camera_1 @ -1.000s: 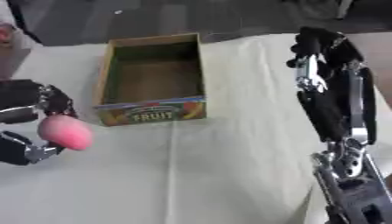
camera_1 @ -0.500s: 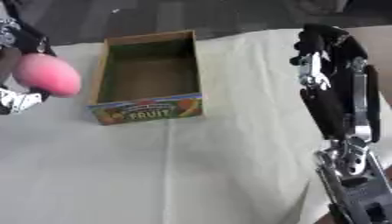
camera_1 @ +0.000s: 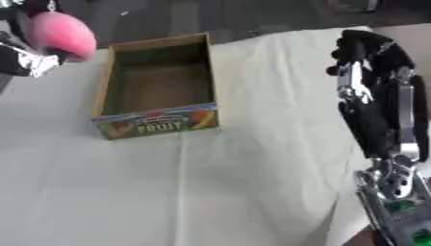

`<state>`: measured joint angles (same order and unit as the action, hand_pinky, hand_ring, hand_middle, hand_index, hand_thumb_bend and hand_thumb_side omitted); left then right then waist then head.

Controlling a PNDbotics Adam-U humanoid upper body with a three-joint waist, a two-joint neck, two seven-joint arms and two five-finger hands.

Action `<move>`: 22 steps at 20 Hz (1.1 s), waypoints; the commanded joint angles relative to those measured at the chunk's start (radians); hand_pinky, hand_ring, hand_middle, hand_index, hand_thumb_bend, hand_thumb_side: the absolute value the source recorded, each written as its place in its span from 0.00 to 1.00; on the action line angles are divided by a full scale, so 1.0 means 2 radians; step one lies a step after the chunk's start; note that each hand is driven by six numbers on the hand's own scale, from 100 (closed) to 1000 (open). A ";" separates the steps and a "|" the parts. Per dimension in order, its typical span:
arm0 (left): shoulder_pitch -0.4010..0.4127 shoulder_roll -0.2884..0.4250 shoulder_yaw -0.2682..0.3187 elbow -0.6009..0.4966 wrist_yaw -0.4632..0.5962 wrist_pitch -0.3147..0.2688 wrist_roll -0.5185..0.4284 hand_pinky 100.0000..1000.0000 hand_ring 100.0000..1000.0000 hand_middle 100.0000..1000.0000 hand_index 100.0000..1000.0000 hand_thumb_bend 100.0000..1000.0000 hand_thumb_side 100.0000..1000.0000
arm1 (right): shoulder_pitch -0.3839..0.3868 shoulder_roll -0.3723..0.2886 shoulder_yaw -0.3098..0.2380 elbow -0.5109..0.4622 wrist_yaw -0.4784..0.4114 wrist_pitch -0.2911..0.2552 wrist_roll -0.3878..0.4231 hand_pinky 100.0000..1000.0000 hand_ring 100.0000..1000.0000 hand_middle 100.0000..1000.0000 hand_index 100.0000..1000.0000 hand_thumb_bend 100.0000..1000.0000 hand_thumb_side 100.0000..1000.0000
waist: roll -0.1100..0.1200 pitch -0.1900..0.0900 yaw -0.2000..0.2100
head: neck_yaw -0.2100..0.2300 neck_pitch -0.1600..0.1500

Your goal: Pick up objects on the table and place them in the box.

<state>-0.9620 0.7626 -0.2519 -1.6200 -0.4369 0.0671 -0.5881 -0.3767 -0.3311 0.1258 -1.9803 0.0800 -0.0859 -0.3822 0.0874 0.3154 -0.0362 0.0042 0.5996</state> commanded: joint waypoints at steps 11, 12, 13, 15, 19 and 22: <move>-0.075 -0.070 0.007 0.176 -0.109 -0.072 0.079 0.54 0.57 0.45 0.59 0.00 0.05 | -0.020 -0.014 0.002 -0.010 -0.004 -0.003 0.006 0.53 0.76 0.48 0.70 0.00 0.54 | 0.000 0.006 -0.026 | 0.028 -0.009; -0.076 -0.073 0.008 0.183 -0.110 -0.075 0.082 0.54 0.57 0.45 0.59 0.00 0.05 | -0.021 -0.014 0.002 -0.010 -0.004 -0.003 0.006 0.53 0.76 0.48 0.70 0.00 0.54 | 0.000 0.007 -0.028 | 0.032 -0.009; -0.077 -0.075 0.008 0.190 -0.112 -0.079 0.085 0.54 0.58 0.45 0.60 0.00 0.05 | -0.023 -0.014 0.002 -0.010 -0.004 -0.004 0.006 0.53 0.76 0.48 0.70 0.00 0.54 | 0.000 0.008 -0.029 | 0.035 -0.010; -0.078 -0.080 0.009 0.203 -0.118 -0.085 0.090 0.53 0.58 0.45 0.60 0.00 0.06 | -0.024 -0.014 0.002 -0.010 -0.005 -0.004 0.006 0.53 0.76 0.48 0.70 0.00 0.54 | -0.001 0.010 -0.031 | 0.040 -0.011; -0.079 -0.094 0.014 0.234 -0.122 -0.096 0.097 0.54 0.59 0.46 0.61 0.00 0.11 | -0.027 -0.013 0.002 -0.010 -0.006 -0.004 0.007 0.53 0.76 0.48 0.70 0.00 0.54 | -0.003 0.014 -0.032 | 0.047 -0.010; -0.084 -0.107 0.018 0.265 -0.121 -0.111 0.103 0.54 0.59 0.47 0.62 0.00 0.13 | -0.028 -0.014 0.003 -0.010 -0.007 -0.004 0.007 0.53 0.76 0.48 0.70 0.00 0.54 | -0.004 0.016 -0.032 | 0.049 -0.011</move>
<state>-1.1018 0.5388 -0.2343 -1.1006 -0.6758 -0.1417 -0.3874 -0.4213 -0.3394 0.1312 -1.9803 0.0729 -0.0921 -0.3724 0.0827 0.3677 -0.1002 0.0967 0.5860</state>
